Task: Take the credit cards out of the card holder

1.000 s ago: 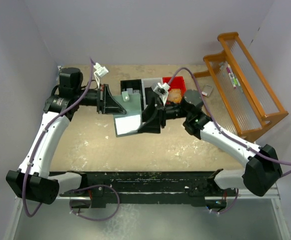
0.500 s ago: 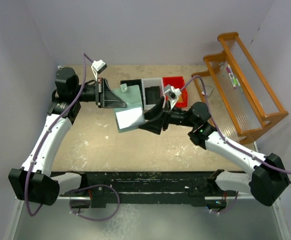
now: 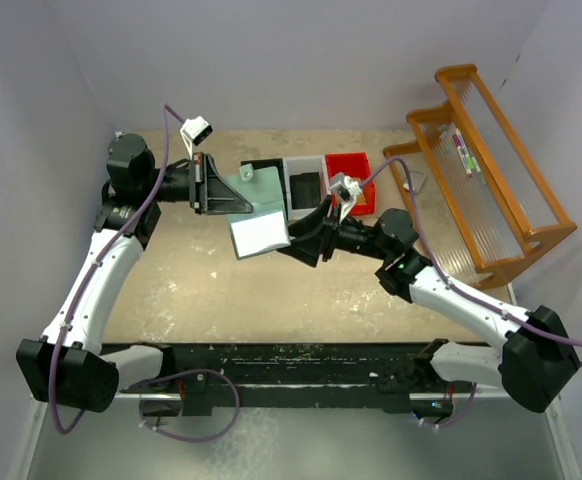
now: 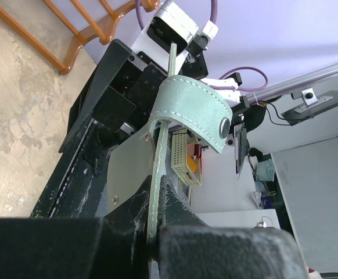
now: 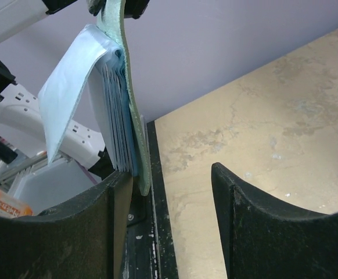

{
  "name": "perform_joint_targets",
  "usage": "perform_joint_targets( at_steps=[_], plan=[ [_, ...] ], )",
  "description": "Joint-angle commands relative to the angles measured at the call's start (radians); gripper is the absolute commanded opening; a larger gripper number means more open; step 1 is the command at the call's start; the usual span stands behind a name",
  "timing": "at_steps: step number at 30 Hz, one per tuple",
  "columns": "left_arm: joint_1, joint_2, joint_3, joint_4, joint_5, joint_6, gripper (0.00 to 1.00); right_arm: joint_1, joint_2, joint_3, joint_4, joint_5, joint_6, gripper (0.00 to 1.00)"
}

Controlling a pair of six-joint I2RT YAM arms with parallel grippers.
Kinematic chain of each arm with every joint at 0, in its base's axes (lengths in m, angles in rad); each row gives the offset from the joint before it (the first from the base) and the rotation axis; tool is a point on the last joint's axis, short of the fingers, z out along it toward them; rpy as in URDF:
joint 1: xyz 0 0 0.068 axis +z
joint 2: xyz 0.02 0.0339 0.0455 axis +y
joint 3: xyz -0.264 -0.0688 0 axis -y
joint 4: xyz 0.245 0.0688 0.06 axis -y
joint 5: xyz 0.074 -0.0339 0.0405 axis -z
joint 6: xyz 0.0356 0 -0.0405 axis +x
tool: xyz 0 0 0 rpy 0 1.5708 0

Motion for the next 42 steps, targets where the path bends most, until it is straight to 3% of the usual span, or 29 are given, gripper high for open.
perform_joint_targets(
  at_steps=[1, 6, 12, 20, 30, 42],
  plan=[
    [0.004, -0.03, 0.019, 0.004, 0.01, 0.001, 0.0, 0.004, -0.025, 0.045, 0.045, 0.027, -0.011, 0.59],
    [0.004, -0.035, 0.016, -0.03, 0.012, 0.036, 0.0, 0.004, 0.009, 0.079, 0.08, 0.002, 0.061, 0.6],
    [0.004, -0.039, 0.023, -0.047, 0.016, 0.052, 0.0, 0.004, 0.041, 0.084, 0.117, -0.135, 0.112, 0.65],
    [0.004, -0.047, 0.037, -0.075, 0.018, 0.078, 0.0, 0.004, 0.041, 0.098, 0.164, -0.075, 0.204, 0.7],
    [0.004, -0.052, 0.059, -0.12, 0.019, 0.121, 0.0, 0.004, 0.076, 0.153, -0.057, 0.082, 0.249, 0.7],
    [0.004, -0.051, 0.068, -0.14, 0.016, 0.139, 0.0, 0.004, 0.09, 0.138, 0.178, -0.064, 0.367, 0.68]
  ],
)
